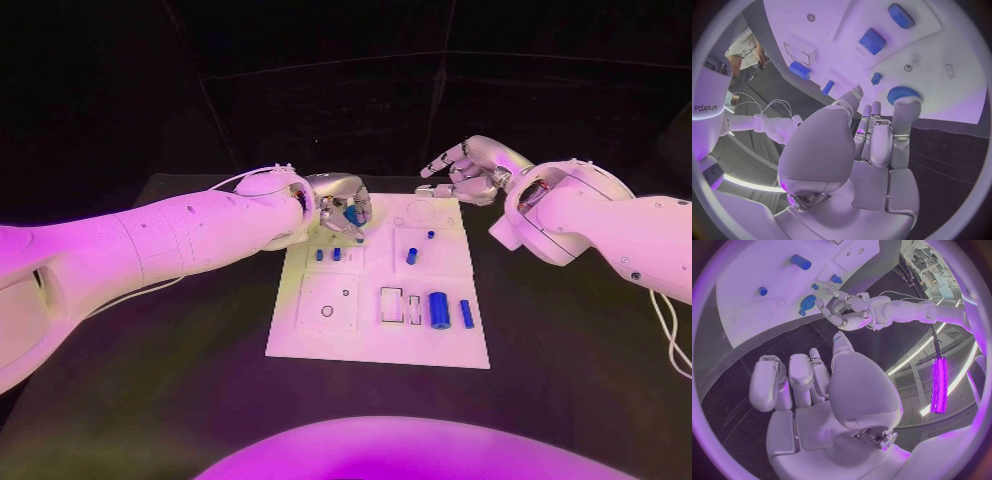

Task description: Assemble the parts on the task board

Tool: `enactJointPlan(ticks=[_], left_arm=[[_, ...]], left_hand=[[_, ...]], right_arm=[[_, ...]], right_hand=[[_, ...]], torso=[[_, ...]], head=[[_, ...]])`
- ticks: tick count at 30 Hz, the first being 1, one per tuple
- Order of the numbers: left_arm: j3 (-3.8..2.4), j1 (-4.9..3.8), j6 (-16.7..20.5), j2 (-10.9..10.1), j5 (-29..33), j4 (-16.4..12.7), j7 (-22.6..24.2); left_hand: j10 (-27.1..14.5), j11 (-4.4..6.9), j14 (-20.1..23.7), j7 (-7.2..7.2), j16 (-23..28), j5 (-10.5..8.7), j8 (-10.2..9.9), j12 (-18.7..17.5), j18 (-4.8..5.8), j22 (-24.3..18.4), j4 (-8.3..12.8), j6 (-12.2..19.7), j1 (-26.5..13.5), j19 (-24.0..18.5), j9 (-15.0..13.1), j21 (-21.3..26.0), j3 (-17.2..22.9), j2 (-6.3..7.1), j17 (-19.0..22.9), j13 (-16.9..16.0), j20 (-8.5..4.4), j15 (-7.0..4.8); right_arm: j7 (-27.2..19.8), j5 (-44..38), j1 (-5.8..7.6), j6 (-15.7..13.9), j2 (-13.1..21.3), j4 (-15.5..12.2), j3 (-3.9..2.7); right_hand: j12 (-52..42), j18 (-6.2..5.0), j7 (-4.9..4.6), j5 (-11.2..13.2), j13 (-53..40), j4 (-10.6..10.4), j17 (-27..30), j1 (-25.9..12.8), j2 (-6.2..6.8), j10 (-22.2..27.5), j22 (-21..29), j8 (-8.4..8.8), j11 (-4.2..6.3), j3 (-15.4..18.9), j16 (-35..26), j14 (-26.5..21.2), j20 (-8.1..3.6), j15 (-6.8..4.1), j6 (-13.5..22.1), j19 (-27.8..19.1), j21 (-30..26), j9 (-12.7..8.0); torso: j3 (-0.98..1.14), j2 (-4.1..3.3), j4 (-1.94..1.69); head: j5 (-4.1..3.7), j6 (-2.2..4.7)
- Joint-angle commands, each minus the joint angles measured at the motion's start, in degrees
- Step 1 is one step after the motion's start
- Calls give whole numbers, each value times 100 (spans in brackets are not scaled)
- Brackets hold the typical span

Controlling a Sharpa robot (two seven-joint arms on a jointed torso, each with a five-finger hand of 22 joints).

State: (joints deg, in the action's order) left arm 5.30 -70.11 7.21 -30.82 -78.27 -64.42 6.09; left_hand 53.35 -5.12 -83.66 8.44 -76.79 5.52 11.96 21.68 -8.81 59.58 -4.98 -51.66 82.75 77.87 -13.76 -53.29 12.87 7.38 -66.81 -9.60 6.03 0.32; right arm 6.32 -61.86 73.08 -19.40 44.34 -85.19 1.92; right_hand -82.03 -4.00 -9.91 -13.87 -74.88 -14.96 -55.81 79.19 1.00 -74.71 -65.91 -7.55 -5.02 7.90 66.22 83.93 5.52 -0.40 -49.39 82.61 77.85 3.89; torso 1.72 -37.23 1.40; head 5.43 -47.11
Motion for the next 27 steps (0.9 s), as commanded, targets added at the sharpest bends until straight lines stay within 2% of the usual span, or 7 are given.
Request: enactJointPlan(ticks=[1,13,27], left_arm=[[-2,1,-232,41,-401,64,-217],[46,24,-452,200,-579,256,-276],[55,37,-489,343,-591,413,-273]], left_hand=[[75,0,-43,-2,-39,-25,-31,-37,125,72,-4,-78,-16,66,32,-87,-43,-36,-5,37,-4,-7],[302,44,-96,-55,-80,-21,-65,-135,170,283,37,-296,20,192,138,-340,-33,-101,30,180,-41,-49],[526,64,-119,-71,-95,-15,-105,-242,195,388,84,-463,76,244,221,-455,55,-167,75,294,-63,-68]], right_arm=[[-58,12,9,-6,-9,-2,-4],[-53,12,9,-10,-6,-22,-4],[-51,12,9,-7,-21,-20,-4]], right_hand=[[32,-57,0,-34,4,0,7,-2,-58,41,-1,-34,13,36,19,90,7,12,-27,-44,-18,4],[32,-57,0,-34,4,0,7,-2,-58,41,-1,-34,13,36,19,90,7,12,-27,-44,-18,4],[32,-57,0,-34,4,0,7,-2,-58,41,-1,-34,13,36,19,90,7,12,-27,-44,-18,4]], torso=[[3,3,-2],[1,-14,-1],[3,-12,-3]], head=[[-14,4],[-25,19],[-30,0]])
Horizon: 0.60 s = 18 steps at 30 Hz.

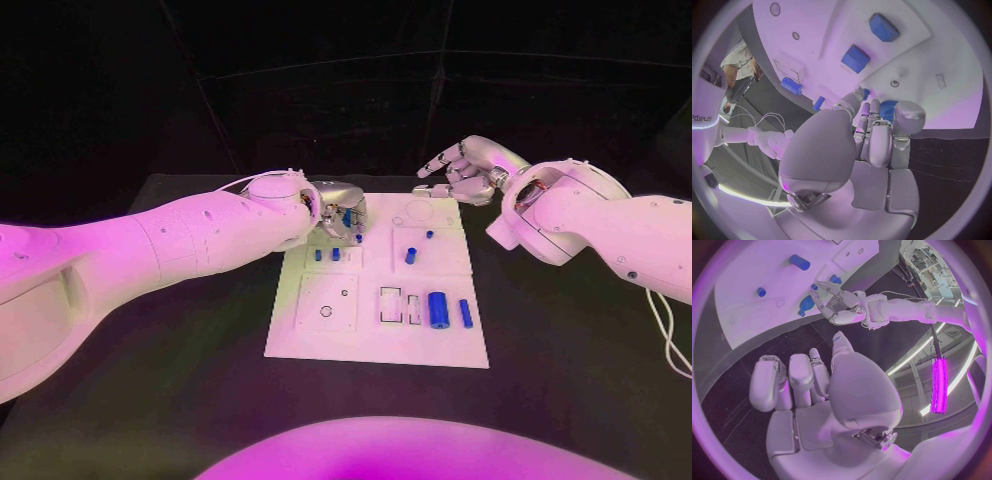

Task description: Assemble the parts on the task board

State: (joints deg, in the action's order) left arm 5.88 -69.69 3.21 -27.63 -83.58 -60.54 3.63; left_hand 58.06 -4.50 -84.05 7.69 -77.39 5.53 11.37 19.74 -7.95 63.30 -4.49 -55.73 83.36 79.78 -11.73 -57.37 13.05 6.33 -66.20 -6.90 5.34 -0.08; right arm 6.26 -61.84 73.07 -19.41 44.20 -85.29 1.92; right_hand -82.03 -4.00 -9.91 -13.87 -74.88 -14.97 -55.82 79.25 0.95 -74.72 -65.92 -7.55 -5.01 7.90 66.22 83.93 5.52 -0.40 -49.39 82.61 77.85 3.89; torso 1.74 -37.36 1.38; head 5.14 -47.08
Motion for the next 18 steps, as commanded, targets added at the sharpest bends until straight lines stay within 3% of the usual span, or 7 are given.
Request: enactJointPlan(ticks=[1,18], left_arm=[[-2,-4,-94,33,-60,34,-25],[-2,33,-219,157,-60,148,-63]], left_hand=[[69,3,-80,4,-35,-15,-51,-60,112,26,40,-66,21,56,26,-57,49,-69,20,33,6,-28],[245,25,-82,-12,-38,-18,-77,-150,136,144,72,-199,32,97,84,-184,155,-104,74,111,-8,-44]], right_arm=[[-45,10,10,-7,-8,-8,-4],[-36,10,11,1,-7,-28,-4]], right_hand=[[32,-57,0,-34,5,0,7,-8,-52,41,0,-34,13,36,19,90,7,12,-27,-44,-18,4],[32,-57,0,-34,5,0,7,-8,-52,41,0,-34,13,36,19,90,7,12,-27,-44,-18,4]], torso=[[4,1,-1],[3,-2,-4]], head=[[-3,-5],[-29,-20]])
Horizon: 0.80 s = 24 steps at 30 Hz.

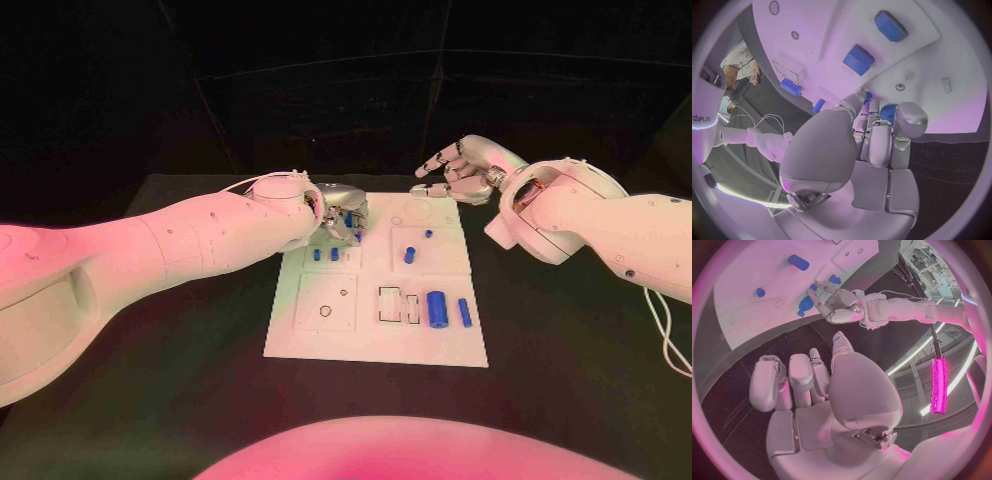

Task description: Assemble the parts on the task board

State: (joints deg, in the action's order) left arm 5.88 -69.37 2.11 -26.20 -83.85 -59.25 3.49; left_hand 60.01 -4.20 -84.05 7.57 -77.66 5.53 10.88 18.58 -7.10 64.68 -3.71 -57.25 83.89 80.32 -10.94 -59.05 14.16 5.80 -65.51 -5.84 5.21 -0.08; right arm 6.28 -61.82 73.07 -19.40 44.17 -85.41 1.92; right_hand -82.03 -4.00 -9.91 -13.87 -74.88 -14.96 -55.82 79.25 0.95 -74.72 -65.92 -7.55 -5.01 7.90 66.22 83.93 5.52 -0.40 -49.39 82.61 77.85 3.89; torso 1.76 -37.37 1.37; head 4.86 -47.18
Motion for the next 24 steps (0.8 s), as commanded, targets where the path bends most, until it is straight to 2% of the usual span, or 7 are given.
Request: enactJointPlan(ticks=[1,10,14,20,24], left_arm=[[-2,5,-121,22,-33,33,-58],[-2,25,-186,85,-100,139,-131],[-3,33,-157,97,-138,179,-141],[-5,43,107,59,-158,154,-49],[-9,46,329,-16,-125,54,30]], left_hand=[[66,-1,-81,-3,-9,-17,-31,-42,53,16,-3,-57,-22,49,10,-28,54,-55,15,12,2,-47],[201,22,-85,-20,-18,-16,-47,-104,64,77,35,-157,-3,71,48,-91,156,-93,40,53,-15,-70],[328,50,-93,-27,-26,-8,-40,-126,84,175,150,-257,131,110,66,-203,323,-163,53,61,-40,-99],[533,84,-110,-29,-29,-6,-12,-138,110,291,326,-437,232,160,77,-334,580,-222,84,42,-69,-129],[626,91,-114,-29,-12,-8,-26,-200,134,391,411,-522,178,203,93,-449,725,-202,139,33,-83,-140]], right_arm=[[-38,8,11,1,-5,-16,-4],[-41,8,11,6,-19,-15,-4],[-40,8,11,5,-16,-19,-4],[-44,8,11,4,-12,-24,-4],[-46,8,11,2,-9,-24,-4]], right_hand=[[32,-57,0,-34,5,0,7,-8,-52,41,0,-34,12,36,19,90,7,12,-27,-44,-18,5],[32,-57,0,-34,5,0,7,-8,-52,41,0,-34,12,36,19,90,7,12,-27,-44,-18,5],[32,-57,0,-34,5,0,7,-8,-52,41,0,-34,12,36,19,90,7,12,-27,-44,-18,5],[28,-56,0,-41,-2,-4,7,7,-69,33,-2,-37,12,45,19,89,8,12,-28,-43,-18,5],[26,-56,1,-43,-5,-5,7,12,-75,31,-2,-39,12,48,20,89,8,12,-28,-43,-18,5]], torso=[[0,1,-3],[-2,6,2],[1,8,2],[-3,9,-6],[-2,9,-11]], head=[[4,-11],[-1,-22],[-7,-13],[-20,-4],[-21,2]])
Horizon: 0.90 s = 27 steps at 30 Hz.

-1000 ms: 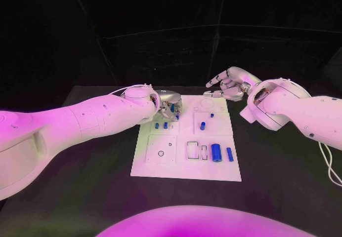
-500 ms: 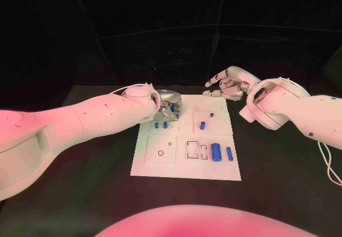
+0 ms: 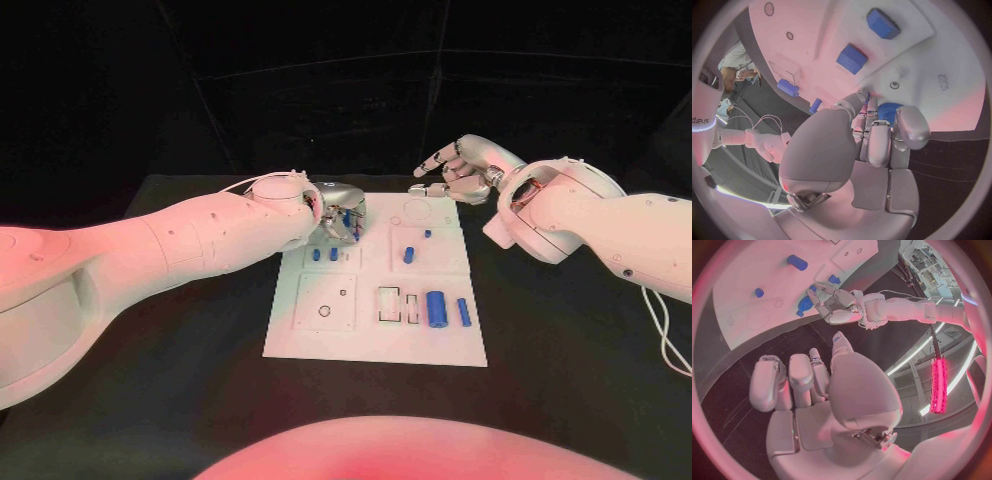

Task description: Assemble the parts on the task board

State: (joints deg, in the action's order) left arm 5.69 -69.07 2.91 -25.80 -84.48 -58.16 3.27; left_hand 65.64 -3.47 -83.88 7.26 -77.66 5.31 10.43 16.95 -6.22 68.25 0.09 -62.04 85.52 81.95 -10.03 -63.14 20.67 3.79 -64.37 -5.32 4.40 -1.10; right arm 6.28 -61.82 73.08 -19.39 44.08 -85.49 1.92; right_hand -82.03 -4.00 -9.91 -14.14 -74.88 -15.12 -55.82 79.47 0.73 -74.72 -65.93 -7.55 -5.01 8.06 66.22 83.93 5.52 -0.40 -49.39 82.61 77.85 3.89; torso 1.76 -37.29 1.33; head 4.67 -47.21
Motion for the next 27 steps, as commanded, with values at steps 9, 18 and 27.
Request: enactJointPlan(ticks=[9,18,27], left_arm=[[-177,16,612,-327,224,-439,113],[-330,17,599,-675,380,-744,72],[-353,22,356,-1021,525,-863,-66]], left_hand=[[108,0,-131,22,4,9,-76,-225,53,82,115,-63,-157,52,54,-77,271,62,99,-4,-1,-23],[130,-3,-128,27,12,5,-99,-273,56,95,129,-77,-219,54,66,-87,304,87,130,-2,2,-19],[153,-1,-127,23,14,1,-109,-299,58,108,136,-93,-263,55,71,-97,315,106,141,-4,4,-19]], right_arm=[[-60,9,9,0,-1,5,-4],[-67,16,9,5,16,15,-4],[-65,22,8,13,30,29,-4]], right_hand=[[26,-56,1,-16,-5,10,7,-11,-53,31,-2,-39,12,33,20,89,8,12,-28,-43,-18,5],[26,-56,1,-16,-5,10,7,-11,-53,31,-2,-39,12,33,20,89,8,12,-28,-43,-18,5],[26,-56,1,-16,-5,10,7,-11,-53,31,-2,-39,12,33,20,89,8,12,-28,-43,-18,5]], torso=[[1,-1,-8],[0,-3,-10],[0,0,-9]], head=[[7,50],[1,42],[30,36]])
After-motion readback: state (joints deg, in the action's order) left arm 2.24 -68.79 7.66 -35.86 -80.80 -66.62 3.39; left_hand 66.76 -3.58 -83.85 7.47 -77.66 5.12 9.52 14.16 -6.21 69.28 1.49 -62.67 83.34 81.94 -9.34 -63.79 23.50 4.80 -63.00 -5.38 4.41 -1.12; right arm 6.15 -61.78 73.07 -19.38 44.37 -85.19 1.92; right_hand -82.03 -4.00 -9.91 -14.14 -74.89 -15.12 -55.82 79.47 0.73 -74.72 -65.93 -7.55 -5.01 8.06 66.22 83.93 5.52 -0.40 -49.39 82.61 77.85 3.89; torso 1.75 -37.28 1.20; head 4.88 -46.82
